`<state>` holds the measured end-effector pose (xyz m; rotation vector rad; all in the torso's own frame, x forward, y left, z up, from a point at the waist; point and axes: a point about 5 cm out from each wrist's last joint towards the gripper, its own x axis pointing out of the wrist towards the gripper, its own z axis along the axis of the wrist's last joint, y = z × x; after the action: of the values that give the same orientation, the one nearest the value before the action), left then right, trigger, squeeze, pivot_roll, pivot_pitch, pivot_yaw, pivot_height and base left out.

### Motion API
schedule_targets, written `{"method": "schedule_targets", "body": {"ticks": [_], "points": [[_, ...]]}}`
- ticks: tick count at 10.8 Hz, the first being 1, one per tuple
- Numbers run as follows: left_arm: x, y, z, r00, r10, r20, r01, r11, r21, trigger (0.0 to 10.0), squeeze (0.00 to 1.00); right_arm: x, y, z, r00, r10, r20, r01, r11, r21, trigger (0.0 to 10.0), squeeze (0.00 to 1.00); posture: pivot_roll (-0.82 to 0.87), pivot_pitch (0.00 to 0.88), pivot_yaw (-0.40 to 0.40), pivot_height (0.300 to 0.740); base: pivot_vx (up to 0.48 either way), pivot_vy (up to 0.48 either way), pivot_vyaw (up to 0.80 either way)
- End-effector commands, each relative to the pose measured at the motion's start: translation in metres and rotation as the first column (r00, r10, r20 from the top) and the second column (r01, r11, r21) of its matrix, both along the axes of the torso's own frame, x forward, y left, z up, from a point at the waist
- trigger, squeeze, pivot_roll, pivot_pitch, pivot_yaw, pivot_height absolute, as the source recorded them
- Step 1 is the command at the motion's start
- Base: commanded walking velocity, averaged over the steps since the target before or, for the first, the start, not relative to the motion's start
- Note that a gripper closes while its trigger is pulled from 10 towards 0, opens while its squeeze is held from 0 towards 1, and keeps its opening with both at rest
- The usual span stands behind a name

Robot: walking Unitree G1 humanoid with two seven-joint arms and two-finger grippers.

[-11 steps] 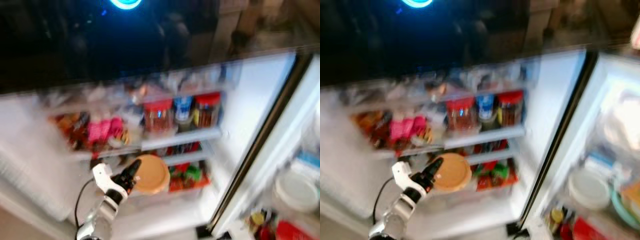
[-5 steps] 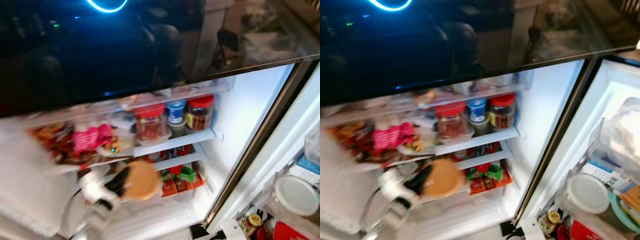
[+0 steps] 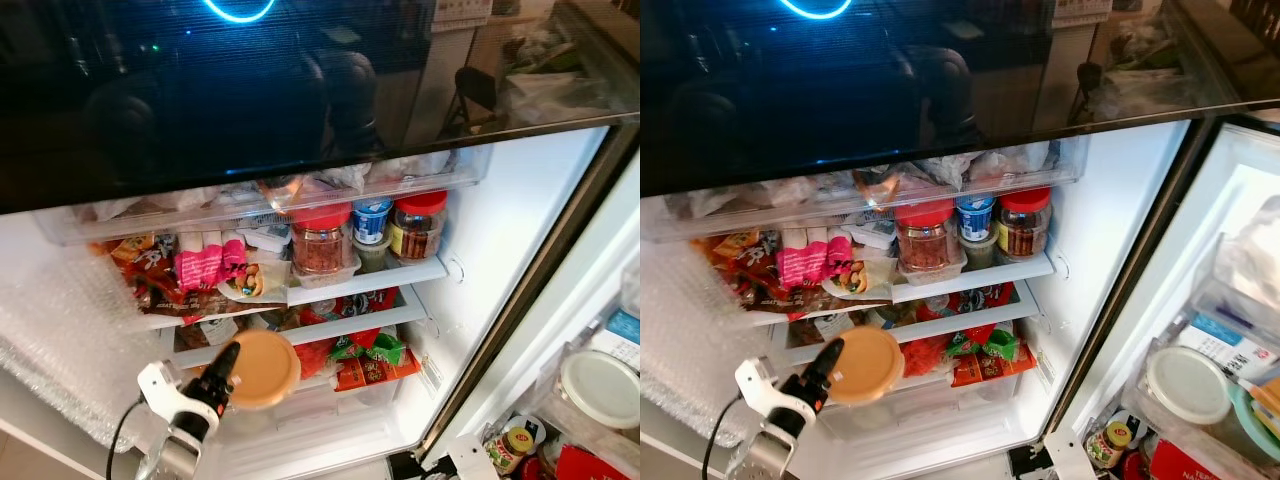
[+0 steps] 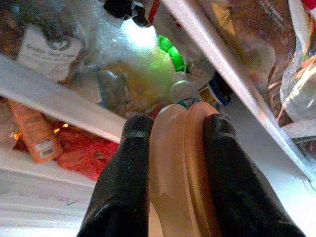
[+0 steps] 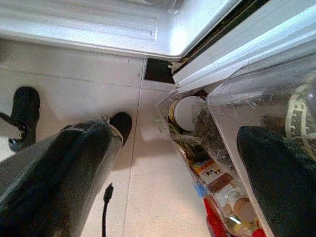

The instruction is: Restocking fridge

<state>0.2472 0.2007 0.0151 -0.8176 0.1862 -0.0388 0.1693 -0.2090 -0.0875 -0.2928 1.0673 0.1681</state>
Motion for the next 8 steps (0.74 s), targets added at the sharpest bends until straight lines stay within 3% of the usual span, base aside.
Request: {"method": "schedule_targets", "body": {"ticks": [1,4,8], "points": [[0.0040,-0.0014,0.0021,1.000,-0.002,0.002,0.002,1.000,-0.004,10.0,0.00,0.0076,-0.0013,0.0039,0.999,0.037,0.024,-0.037,0.999,-0.017,10.0,0.00,-0.10,0.000,0.014,0.740,0.000,0.000,0.00],[0.0076,-0.0037,0.0028,1.000,-0.017,0.005,0.017,1.000,0.002,10.0,0.00,0.0092,-0.0015,0.0046,0.989,0.150,-0.003,-0.150,0.986,-0.073,10.0,0.00,-0.10,0.000,0.014,0.722,0.000,0.000,0.00],[0.0115,-0.0057,0.0035,1.000,-0.024,0.006,0.024,1.000,0.011,10.0,0.00,0.0088,-0.0010,0.0044,0.986,0.167,-0.006,-0.167,0.983,-0.075,10.0,0.00,-0.10,0.000,0.013,0.637,0.000,0.000,0.00]]}}
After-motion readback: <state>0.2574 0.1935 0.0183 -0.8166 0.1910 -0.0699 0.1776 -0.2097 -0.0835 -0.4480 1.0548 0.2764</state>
